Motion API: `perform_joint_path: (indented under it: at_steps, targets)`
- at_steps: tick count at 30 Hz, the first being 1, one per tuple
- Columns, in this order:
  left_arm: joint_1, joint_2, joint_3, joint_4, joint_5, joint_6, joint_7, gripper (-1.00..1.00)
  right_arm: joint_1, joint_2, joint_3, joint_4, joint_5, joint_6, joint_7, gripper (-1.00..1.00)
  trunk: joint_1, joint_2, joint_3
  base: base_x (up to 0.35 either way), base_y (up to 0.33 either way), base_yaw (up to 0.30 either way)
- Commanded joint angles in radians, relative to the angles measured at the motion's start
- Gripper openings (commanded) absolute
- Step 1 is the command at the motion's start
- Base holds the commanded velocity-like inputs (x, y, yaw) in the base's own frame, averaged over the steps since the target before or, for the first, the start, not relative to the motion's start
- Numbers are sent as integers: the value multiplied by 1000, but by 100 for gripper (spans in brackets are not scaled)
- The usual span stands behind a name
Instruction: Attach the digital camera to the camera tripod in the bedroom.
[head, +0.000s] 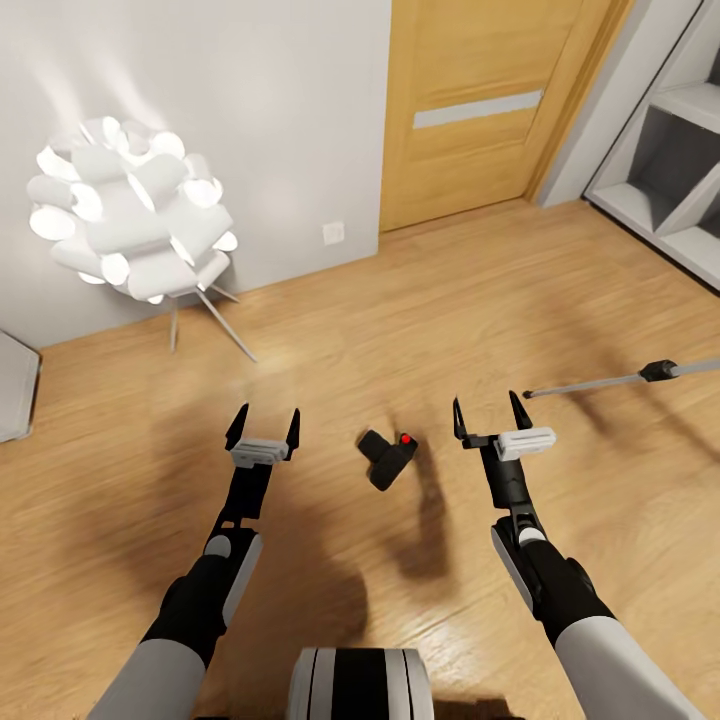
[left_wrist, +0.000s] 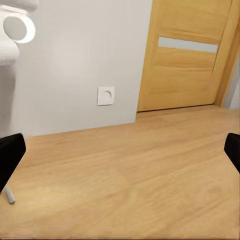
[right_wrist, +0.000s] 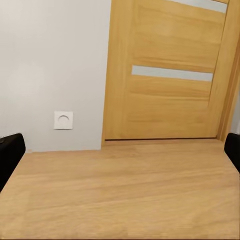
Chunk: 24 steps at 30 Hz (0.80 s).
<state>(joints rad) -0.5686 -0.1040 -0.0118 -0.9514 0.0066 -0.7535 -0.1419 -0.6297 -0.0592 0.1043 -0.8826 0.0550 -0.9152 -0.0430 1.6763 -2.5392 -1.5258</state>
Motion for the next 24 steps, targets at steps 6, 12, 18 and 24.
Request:
perform_joint_path:
  at_steps: [6, 12, 18, 24]
  targets:
    - [0, 0, 1, 0, 1, -2, -4, 100, -1, -1, 2, 0, 5, -2, -5, 100, 2, -2, -24, 0, 0, 0]
    - [0, 0, 2, 0, 1, -1, -4, 100, -1, -1, 2, 1, 5, -2, -5, 100, 5, -3, -47, 0, 0, 0]
    - [0, 0, 2, 0, 1, -1, -4, 100, -1, -1, 2, 3, 5, -2, -5, 100, 8, -4, -70, 0, 0, 0]
    - [0, 0, 2, 0, 1, 0, -4, 100, -1, -1, 2, 5, 5, -2, -5, 100, 11, -6, -93, 0, 0, 0]
